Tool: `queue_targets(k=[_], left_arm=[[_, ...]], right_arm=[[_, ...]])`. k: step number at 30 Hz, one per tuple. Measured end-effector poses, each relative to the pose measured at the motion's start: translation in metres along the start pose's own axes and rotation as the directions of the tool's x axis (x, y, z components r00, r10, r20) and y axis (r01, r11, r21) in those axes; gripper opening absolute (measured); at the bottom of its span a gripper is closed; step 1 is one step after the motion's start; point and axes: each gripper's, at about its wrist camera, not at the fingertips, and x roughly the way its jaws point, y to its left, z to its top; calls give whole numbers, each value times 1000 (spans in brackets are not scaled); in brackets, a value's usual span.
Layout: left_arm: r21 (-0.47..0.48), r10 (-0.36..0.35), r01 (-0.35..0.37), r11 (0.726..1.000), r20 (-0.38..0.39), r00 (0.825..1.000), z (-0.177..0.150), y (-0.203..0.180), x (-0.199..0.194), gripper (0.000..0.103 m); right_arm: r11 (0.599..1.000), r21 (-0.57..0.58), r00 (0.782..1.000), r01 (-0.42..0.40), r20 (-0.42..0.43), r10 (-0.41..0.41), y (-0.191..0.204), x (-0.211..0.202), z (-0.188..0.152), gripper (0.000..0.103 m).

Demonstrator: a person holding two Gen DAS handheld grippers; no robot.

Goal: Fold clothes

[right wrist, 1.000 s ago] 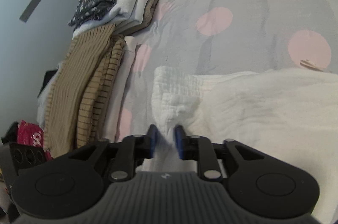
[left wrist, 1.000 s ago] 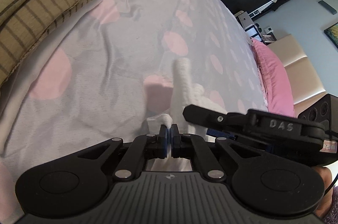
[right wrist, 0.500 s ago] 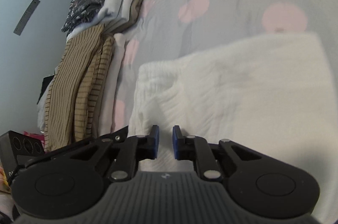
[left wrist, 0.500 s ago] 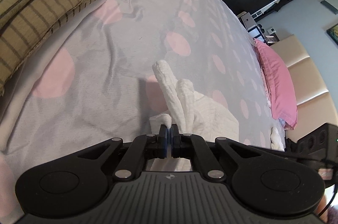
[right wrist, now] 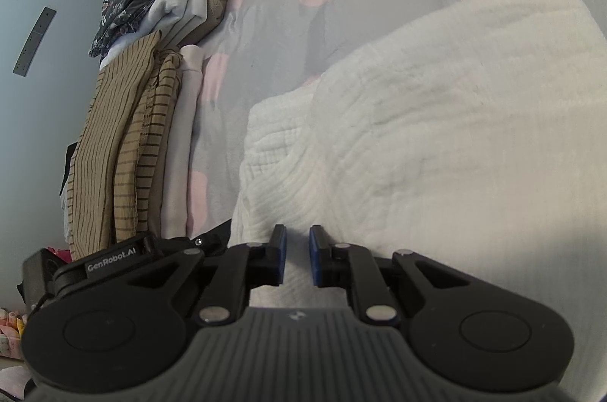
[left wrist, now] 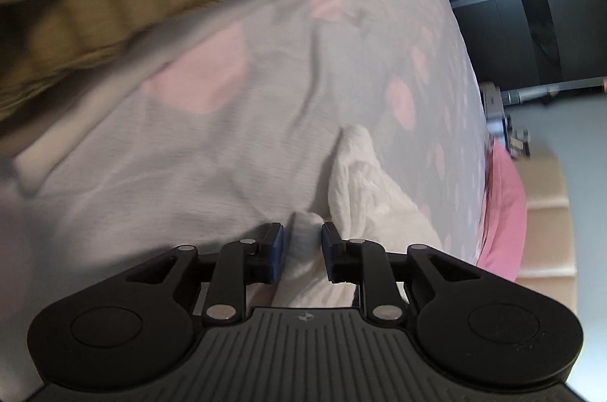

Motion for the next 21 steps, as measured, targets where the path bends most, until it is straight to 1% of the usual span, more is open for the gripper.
queue_targets(k=[1, 2, 5, 7, 9, 14, 17, 21], left_arm=[[-22, -10, 11, 1000, 8, 1000, 1, 3, -1, 20], [-31, -25, 26, 999, 14, 1000, 1, 2, -2, 24], [18, -17, 16, 1000, 40, 999, 0, -6, -5, 53], [89, -1, -3, 996, 43, 999, -2, -16, -5, 56], [145, 12, -14, 989, 19, 1000, -5, -24, -1, 59], [242, 62, -63, 968, 10, 998, -13, -33, 6, 59], [299, 92, -90, 950, 7, 996, -18, -38, 10, 59], [363, 91, -88, 927, 8, 996, -26, -43, 10, 59]], right_arm=[[1000, 2, 1000, -1, 1, 1, 0, 0, 0, 15], [1000, 4, 1000, -2, 1, 2, -1, 0, 0, 15], [1000, 5, 1000, -1, -1, 1, -1, 1, 1, 15], [1000, 2, 1000, 3, -2, -3, -1, 1, 1, 15], [1000, -1, 1000, 8, -2, -8, 0, 2, 1, 15], [1000, -3, 1000, 10, 3, -10, 0, 3, 0, 15], [1000, 18, 1000, 5, 6, -5, -3, 3, -2, 13], [995, 92, 1000, -31, 2, 31, -13, 2, -1, 11]])
